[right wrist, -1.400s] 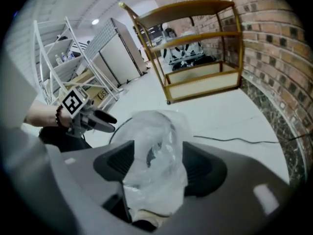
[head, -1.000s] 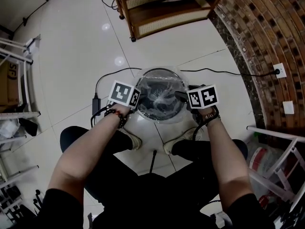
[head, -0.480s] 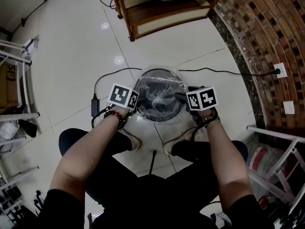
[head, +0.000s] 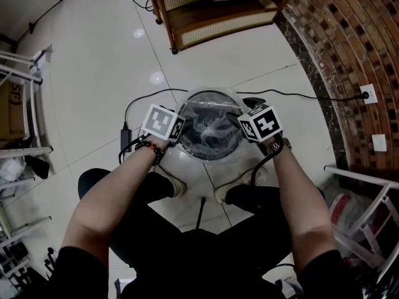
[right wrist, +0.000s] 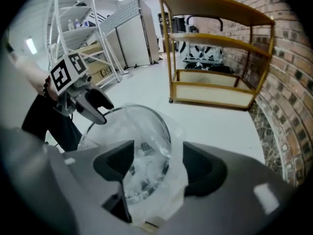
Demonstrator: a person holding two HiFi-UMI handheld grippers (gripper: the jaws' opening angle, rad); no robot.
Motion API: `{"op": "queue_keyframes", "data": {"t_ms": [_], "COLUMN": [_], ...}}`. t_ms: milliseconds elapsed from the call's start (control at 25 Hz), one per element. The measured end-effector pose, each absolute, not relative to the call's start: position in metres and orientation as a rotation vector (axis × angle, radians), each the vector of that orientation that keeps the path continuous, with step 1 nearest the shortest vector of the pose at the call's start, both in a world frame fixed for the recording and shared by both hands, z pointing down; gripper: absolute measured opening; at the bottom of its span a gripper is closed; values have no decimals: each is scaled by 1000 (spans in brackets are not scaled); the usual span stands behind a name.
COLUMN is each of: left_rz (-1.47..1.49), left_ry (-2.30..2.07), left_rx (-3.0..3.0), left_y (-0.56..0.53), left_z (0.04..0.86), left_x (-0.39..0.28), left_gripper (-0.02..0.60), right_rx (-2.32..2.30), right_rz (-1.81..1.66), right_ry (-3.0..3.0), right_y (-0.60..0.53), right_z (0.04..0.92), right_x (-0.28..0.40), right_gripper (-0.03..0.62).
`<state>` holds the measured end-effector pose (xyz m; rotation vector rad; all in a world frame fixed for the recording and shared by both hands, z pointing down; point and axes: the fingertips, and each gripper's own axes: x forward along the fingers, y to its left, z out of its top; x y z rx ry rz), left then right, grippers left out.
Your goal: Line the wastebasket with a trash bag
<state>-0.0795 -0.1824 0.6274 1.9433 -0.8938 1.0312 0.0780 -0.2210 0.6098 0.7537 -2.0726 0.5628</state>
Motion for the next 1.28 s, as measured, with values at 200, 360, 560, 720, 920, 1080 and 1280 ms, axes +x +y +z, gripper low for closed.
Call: {"op": "queue_keyframes", "data": {"t_ms": [200,360,560,720,920,1080,1280], "left_rz": [1034,1029,1069,1103,1073,1063,1020], "left_ry": [-825,-820,-908,-995,-1010,-967,-938], "left_rx": [1913,1901,1948,2023,2289,2444,2497], "left_y": [-176,-179,-185,-187,-188,-173,-148], "left_z": [645,651,637,608,560,538,530], "left_x": [-69,-67,-79,-91,-62,-32,-14], "left_gripper": [293,288,296,298,285,233,170], "right_rx": [732,787,869,1004,1065,1101,1137], "right_rz": [698,764,676,573,519,553,568], "right_ry": [-2057,-2056,-2089,-2124,-2189,-2202,-2195], "right_y": [-220,-224,-233,-232,-209,-192,-170], "right_z": [638,644,615,573,536,527,524], "right_x": [71,76,87,101,83,67,54], "right_gripper": [313,313,313,313,231,96,27]}}
